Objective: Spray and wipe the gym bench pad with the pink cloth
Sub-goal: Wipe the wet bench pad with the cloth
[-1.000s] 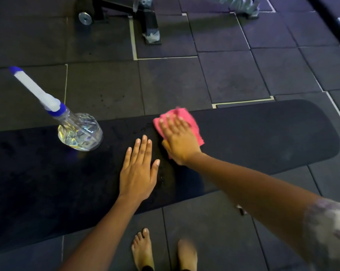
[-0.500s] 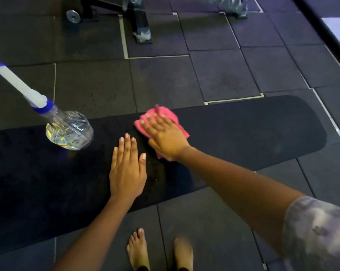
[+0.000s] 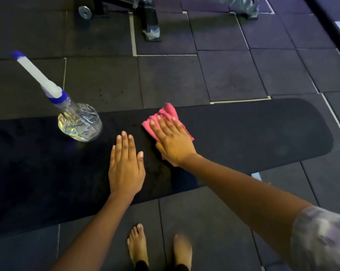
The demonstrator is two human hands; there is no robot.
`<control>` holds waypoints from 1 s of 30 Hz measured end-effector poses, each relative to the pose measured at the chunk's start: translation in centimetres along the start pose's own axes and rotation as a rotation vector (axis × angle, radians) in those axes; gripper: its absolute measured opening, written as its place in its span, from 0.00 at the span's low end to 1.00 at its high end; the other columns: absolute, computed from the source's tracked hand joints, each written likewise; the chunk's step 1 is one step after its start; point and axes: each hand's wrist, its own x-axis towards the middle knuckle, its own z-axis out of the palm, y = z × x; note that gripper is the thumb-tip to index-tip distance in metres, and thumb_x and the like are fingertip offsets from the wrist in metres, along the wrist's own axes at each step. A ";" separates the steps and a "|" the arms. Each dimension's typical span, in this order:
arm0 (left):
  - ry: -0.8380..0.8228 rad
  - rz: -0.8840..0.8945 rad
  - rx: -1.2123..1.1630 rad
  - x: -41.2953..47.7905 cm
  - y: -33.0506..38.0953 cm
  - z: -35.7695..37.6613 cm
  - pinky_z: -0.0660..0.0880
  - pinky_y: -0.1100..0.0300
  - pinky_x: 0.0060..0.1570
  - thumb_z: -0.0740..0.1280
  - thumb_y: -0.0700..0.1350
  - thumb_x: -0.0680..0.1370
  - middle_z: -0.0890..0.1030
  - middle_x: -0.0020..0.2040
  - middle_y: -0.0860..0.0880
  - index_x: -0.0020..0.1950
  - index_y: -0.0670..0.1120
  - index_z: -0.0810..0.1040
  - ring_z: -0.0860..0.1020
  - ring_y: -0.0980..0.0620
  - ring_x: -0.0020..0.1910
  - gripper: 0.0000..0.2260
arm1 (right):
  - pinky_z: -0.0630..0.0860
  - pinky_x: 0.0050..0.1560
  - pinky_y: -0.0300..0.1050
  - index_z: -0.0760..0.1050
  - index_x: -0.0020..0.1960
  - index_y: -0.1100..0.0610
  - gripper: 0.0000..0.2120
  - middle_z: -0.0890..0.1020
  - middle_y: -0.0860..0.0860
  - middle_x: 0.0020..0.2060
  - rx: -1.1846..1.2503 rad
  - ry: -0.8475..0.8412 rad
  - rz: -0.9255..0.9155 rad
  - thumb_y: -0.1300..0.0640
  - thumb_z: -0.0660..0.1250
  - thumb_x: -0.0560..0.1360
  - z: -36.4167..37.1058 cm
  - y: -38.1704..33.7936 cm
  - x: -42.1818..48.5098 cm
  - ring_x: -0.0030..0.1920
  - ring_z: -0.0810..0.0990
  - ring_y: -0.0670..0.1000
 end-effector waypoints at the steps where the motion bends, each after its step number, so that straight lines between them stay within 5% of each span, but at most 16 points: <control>1: -0.001 0.006 -0.002 0.0 -0.1 0.1 0.51 0.48 0.75 0.50 0.49 0.82 0.54 0.77 0.40 0.76 0.37 0.55 0.51 0.45 0.77 0.25 | 0.37 0.77 0.51 0.46 0.79 0.54 0.29 0.51 0.55 0.79 0.026 0.021 0.072 0.48 0.50 0.82 -0.2 0.5 -0.1 0.79 0.46 0.53; 3: -0.010 0.021 0.005 -0.2 -0.3 0.1 0.51 0.48 0.75 0.51 0.49 0.82 0.53 0.78 0.40 0.76 0.37 0.55 0.50 0.45 0.77 0.25 | 0.38 0.77 0.53 0.45 0.79 0.55 0.29 0.51 0.55 0.79 0.032 0.049 0.247 0.48 0.49 0.82 -0.3 0.7 -0.8 0.79 0.45 0.55; 7: -0.034 0.032 0.015 -0.2 -0.4 0.0 0.50 0.49 0.75 0.50 0.50 0.82 0.53 0.77 0.40 0.76 0.37 0.54 0.50 0.45 0.77 0.25 | 0.37 0.77 0.53 0.44 0.79 0.54 0.31 0.49 0.56 0.79 -0.039 -0.027 -0.099 0.46 0.51 0.81 0.5 -0.1 -2.8 0.79 0.44 0.55; 10: -0.058 0.019 0.030 -0.3 -0.4 -0.2 0.49 0.49 0.75 0.52 0.50 0.82 0.51 0.78 0.41 0.76 0.38 0.52 0.48 0.46 0.77 0.26 | 0.38 0.78 0.53 0.44 0.79 0.52 0.30 0.50 0.54 0.79 0.004 0.001 0.134 0.47 0.51 0.82 0.1 0.6 -3.5 0.79 0.44 0.54; 14: -0.079 0.024 0.034 -2.0 -0.6 -0.6 0.50 0.48 0.75 0.54 0.49 0.82 0.52 0.78 0.42 0.77 0.39 0.53 0.50 0.46 0.77 0.26 | 0.39 0.78 0.55 0.49 0.79 0.54 0.30 0.53 0.55 0.78 0.025 -0.004 -0.109 0.48 0.54 0.81 1.0 -1.3 -5.7 0.79 0.47 0.56; 18: -0.105 0.037 -0.001 -3.5 -1.0 -0.9 0.48 0.48 0.75 0.50 0.51 0.81 0.51 0.78 0.44 0.77 0.41 0.53 0.48 0.48 0.77 0.27 | 0.45 0.77 0.58 0.53 0.78 0.55 0.29 0.56 0.56 0.78 0.146 0.045 0.214 0.49 0.52 0.79 1.0 -2.3 -7.5 0.78 0.52 0.58; 22: -0.115 0.053 -0.063 -3.7 -1.3 -1.4 0.47 0.48 0.75 0.49 0.50 0.80 0.51 0.78 0.45 0.77 0.41 0.54 0.47 0.49 0.77 0.27 | 0.54 0.75 0.61 0.64 0.75 0.57 0.29 0.66 0.58 0.74 0.065 0.068 -0.084 0.52 0.58 0.75 1.6 -3.6 -10.0 0.75 0.63 0.60; 25: -0.098 0.027 -0.095 -4.3 -1.4 -1.6 0.47 0.48 0.75 0.49 0.49 0.80 0.53 0.78 0.45 0.76 0.41 0.56 0.48 0.49 0.77 0.26 | 0.57 0.74 0.63 0.66 0.74 0.58 0.28 0.68 0.58 0.73 0.131 0.159 0.193 0.52 0.55 0.75 1.3 -3.8 -10.8 0.74 0.64 0.61; 30: -0.113 -0.005 -0.073 -6.4 -1.6 -1.7 0.46 0.49 0.75 0.49 0.49 0.81 0.51 0.78 0.45 0.77 0.41 0.54 0.46 0.49 0.77 0.25 | 0.63 0.71 0.64 0.67 0.73 0.58 0.27 0.69 0.57 0.72 0.041 0.131 -0.083 0.53 0.61 0.75 2.2 -5.3 -12.5 0.73 0.66 0.59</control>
